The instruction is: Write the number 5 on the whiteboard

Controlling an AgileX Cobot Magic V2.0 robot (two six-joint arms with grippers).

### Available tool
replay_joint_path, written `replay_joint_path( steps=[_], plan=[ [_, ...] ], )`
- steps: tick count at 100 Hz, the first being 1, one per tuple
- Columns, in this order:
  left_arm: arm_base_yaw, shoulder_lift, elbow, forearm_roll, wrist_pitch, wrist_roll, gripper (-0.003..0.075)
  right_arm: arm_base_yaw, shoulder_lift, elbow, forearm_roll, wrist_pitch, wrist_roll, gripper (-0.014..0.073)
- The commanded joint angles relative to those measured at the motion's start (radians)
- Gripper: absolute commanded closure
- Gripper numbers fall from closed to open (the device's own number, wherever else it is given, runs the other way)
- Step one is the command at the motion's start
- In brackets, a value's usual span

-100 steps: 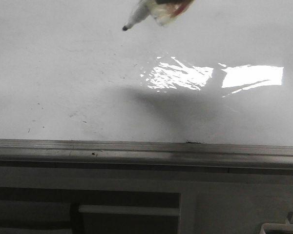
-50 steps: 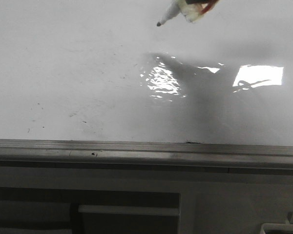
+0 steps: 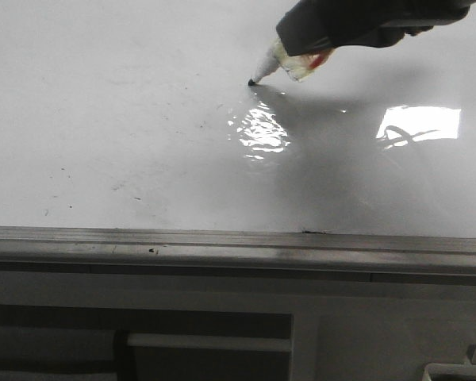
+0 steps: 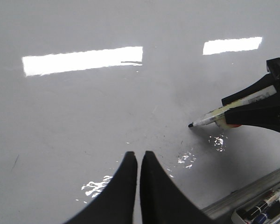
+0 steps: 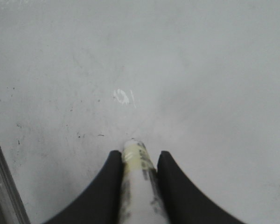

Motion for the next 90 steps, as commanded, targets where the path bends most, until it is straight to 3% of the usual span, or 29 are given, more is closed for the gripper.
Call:
replay_joint_path(
  steps=[1, 15, 51, 90],
  plan=[
    [0.002, 0.004, -0.028, -0.031, -0.070, -0.009, 0.0741, -0.010, -0.012, -0.035, 0.007, -0.085, 0.000, 0.0651],
    [0.002, 0.004, -0.028, -0.038, -0.070, -0.009, 0.0741, -0.043, -0.007, -0.035, 0.037, -0.068, 0.000, 0.0646],
    [0.002, 0.004, -0.028, -0.038, -0.070, -0.009, 0.0741, -0.051, -0.003, -0.018, 0.084, 0.132, 0.000, 0.0646],
    [0.002, 0.004, -0.028, -0.038, -0.070, -0.009, 0.0741, -0.047, -0.031, 0.014, 0.089, 0.085, 0.000, 0.0646]
  ],
)
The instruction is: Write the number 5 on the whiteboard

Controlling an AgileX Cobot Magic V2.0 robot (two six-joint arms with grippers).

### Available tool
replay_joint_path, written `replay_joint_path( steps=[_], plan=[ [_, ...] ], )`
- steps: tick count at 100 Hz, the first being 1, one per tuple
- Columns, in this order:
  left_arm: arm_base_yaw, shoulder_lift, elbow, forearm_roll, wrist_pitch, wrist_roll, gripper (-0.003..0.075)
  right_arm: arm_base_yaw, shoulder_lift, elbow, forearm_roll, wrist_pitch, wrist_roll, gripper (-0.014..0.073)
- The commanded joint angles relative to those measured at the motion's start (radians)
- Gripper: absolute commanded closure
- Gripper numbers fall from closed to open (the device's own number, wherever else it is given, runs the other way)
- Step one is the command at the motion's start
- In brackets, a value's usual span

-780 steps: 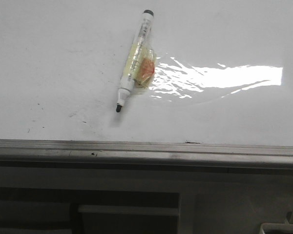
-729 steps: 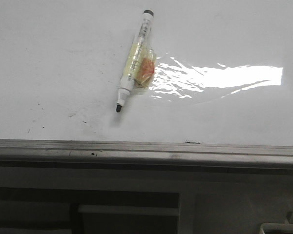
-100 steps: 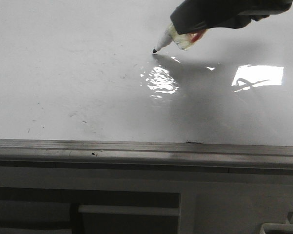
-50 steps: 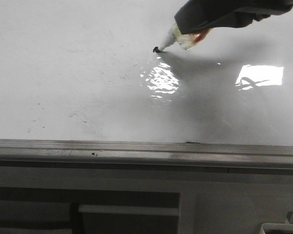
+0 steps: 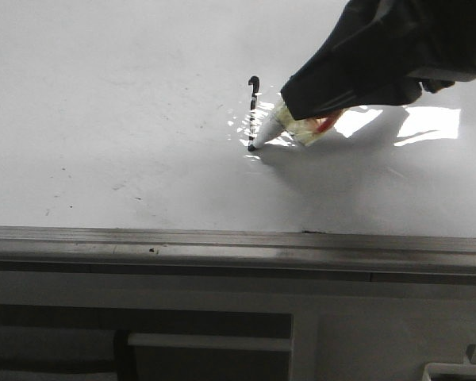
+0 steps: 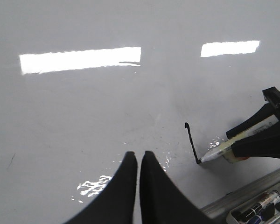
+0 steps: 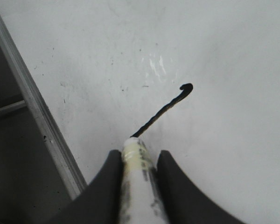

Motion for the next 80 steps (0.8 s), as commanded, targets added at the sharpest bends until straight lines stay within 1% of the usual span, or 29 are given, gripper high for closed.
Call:
replay_joint_path(
  steps=[1, 23, 38, 46, 59, 71, 80],
  plan=[
    [0.002, 0.004, -0.028, -0.018, -0.070, -0.006, 0.0741, -0.020, -0.032, -0.018, -0.001, -0.075, -0.001, 0.0646],
    [0.002, 0.004, -0.028, -0.018, -0.070, -0.006, 0.0741, -0.089, -0.068, -0.007, -0.001, -0.007, -0.001, 0.0645],
    [0.002, 0.004, -0.028, -0.018, -0.070, -0.006, 0.0741, -0.089, -0.089, 0.023, 0.011, 0.024, 0.001, 0.0645],
    [0.002, 0.004, -0.028, -0.018, -0.070, -0.006, 0.0741, -0.089, -0.087, 0.048, 0.024, 0.032, 0.025, 0.0644],
    [0.002, 0.004, -0.028, -0.018, -0.070, -0.006, 0.0741, -0.049, -0.070, 0.072, 0.051, -0.018, 0.025, 0.0644],
    [0.002, 0.004, -0.028, -0.018, -0.070, -0.006, 0.0741, 0.029, -0.020, 0.072, 0.062, -0.086, 0.025, 0.0644],
    [0.002, 0.004, -0.028, -0.018, -0.070, -0.006, 0.0741, 0.068, 0.009, 0.072, 0.062, -0.116, 0.025, 0.0645]
  ],
)
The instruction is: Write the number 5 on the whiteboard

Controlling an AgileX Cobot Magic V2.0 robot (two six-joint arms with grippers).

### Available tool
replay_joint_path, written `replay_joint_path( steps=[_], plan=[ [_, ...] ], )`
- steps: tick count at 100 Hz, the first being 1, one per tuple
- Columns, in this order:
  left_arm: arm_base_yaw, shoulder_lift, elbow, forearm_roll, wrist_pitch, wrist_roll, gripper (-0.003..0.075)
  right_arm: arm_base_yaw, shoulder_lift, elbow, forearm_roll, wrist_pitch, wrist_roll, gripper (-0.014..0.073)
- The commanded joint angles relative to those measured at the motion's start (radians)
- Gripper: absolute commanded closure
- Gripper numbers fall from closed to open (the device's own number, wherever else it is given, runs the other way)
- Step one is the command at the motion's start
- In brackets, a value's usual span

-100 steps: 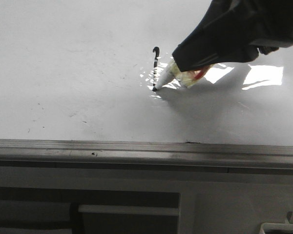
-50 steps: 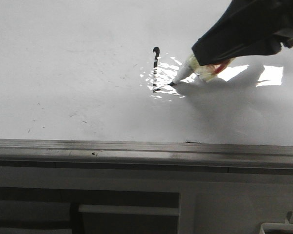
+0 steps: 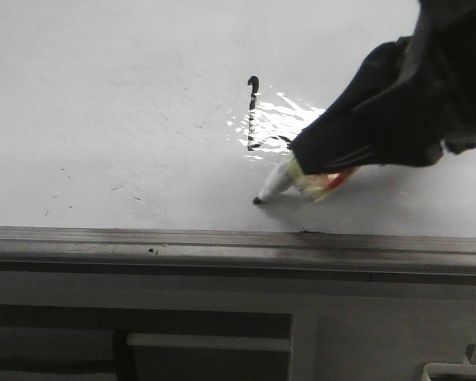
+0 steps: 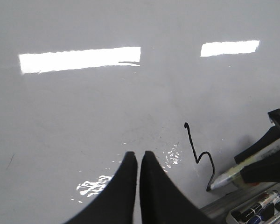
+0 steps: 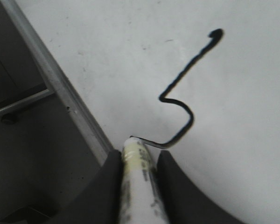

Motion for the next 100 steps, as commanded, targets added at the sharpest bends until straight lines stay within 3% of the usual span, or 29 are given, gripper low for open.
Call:
replay_joint_path(
  steps=[1, 22, 39, 64, 100],
  plan=[
    [0.002, 0.004, -0.028, -0.017, -0.070, -0.006, 0.0741, 0.029, 0.025, -0.019, 0.002, -0.099, -0.002, 0.0645],
    [0.002, 0.004, -0.028, -0.017, -0.070, -0.006, 0.0741, 0.037, -0.042, -0.080, 0.000, -0.045, -0.002, 0.0645],
    [0.002, 0.004, -0.028, -0.017, -0.070, -0.006, 0.0741, 0.033, -0.114, -0.127, -0.039, -0.106, -0.002, 0.0645],
    [0.002, 0.004, -0.028, -0.017, -0.070, -0.006, 0.0741, -0.031, -0.082, -0.127, -0.039, -0.132, -0.002, 0.0645],
    [0.002, 0.004, -0.028, -0.017, -0.070, -0.006, 0.0741, -0.033, -0.031, -0.127, -0.039, -0.134, -0.002, 0.0645]
  ],
)
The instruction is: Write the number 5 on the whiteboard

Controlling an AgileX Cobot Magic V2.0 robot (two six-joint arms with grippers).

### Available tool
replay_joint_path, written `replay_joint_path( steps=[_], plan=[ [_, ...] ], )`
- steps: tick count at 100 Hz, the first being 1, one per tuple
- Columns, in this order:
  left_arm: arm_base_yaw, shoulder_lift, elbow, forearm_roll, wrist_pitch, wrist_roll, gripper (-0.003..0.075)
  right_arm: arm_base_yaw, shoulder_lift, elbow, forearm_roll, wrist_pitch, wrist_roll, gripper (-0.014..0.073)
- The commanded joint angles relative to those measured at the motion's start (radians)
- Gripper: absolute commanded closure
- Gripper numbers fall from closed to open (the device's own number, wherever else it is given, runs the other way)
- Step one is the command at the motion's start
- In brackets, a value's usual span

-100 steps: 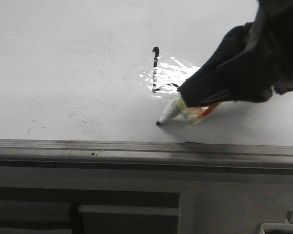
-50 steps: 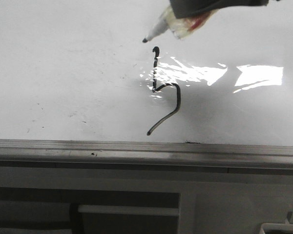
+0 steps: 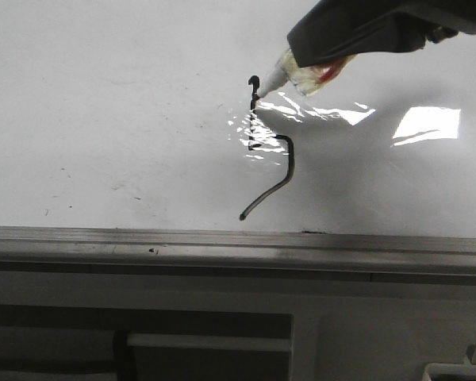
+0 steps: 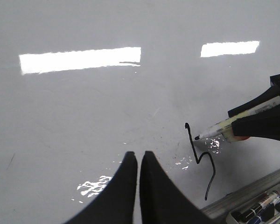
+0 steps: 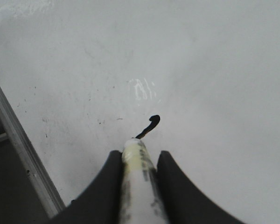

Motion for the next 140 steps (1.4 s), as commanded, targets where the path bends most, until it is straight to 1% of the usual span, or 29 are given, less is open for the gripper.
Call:
replay_joint_path(
  steps=[1, 56, 65, 85, 104, 126, 140],
  plan=[
    [0.002, 0.004, -0.028, -0.016, -0.070, -0.006, 0.0741, -0.009, -0.001, -0.035, -0.006, -0.064, -0.002, 0.0645],
    [0.002, 0.004, -0.028, -0.016, -0.070, -0.006, 0.0741, -0.024, 0.022, -0.035, -0.004, -0.079, -0.002, 0.0645],
    [0.002, 0.004, -0.028, -0.016, -0.070, -0.006, 0.0740, -0.045, 0.022, -0.035, -0.004, -0.066, -0.002, 0.0645],
    [0.002, 0.004, -0.028, -0.016, -0.070, -0.006, 0.0741, -0.125, 0.013, -0.031, -0.004, 0.024, -0.002, 0.0645],
    [0.002, 0.004, -0.028, -0.016, -0.070, -0.006, 0.0741, -0.165, -0.006, -0.005, -0.004, 0.024, -0.002, 0.0645],
    [0.002, 0.004, -0.028, -0.016, -0.070, -0.006, 0.0741, -0.162, -0.024, -0.007, -0.004, 0.037, -0.002, 0.0645],
    [0.002, 0.004, -0.028, -0.032, -0.068, -0.006, 0.0738, -0.097, -0.142, -0.048, -0.006, 0.101, -0.009, 0.0645]
  ],
)
